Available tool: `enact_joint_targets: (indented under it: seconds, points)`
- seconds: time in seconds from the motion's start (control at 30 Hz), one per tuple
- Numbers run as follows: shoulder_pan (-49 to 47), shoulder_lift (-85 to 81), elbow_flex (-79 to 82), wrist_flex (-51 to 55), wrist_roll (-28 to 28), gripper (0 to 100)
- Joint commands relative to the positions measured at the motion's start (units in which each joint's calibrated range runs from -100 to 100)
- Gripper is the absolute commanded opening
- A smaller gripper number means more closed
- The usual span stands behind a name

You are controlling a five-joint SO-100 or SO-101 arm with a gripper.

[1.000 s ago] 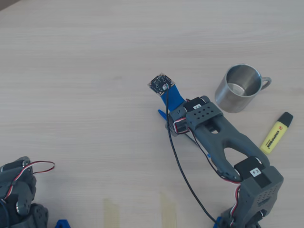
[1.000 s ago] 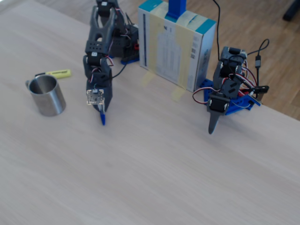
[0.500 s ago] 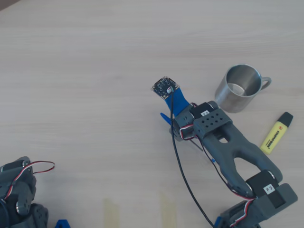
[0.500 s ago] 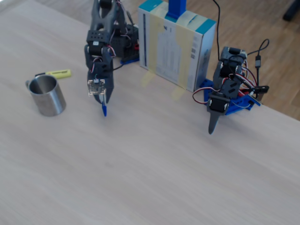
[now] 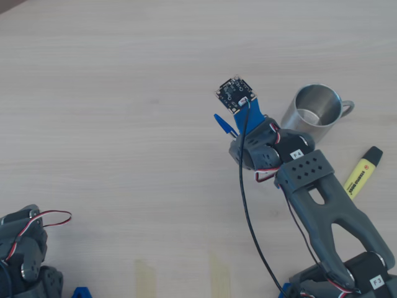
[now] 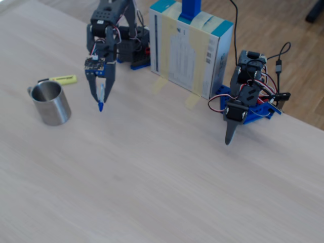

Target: Grab the blue pen and put it in the silver cup.

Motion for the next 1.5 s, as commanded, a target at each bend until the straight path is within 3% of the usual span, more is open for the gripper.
enact_joint_targets:
  seconds: [0.0,0.2,1.03,1.47]
  points:
    - [0.39,-5.00,0.28,-3.51,-0.75,2]
    - [0.04,-9.83,3.36,-10.55,-4.75,2]
    - [0.30,-25.29,8.08,-37.92,-4.96,2]
    - [3.00,-28.45,17.87,-60.40,-4.96,2]
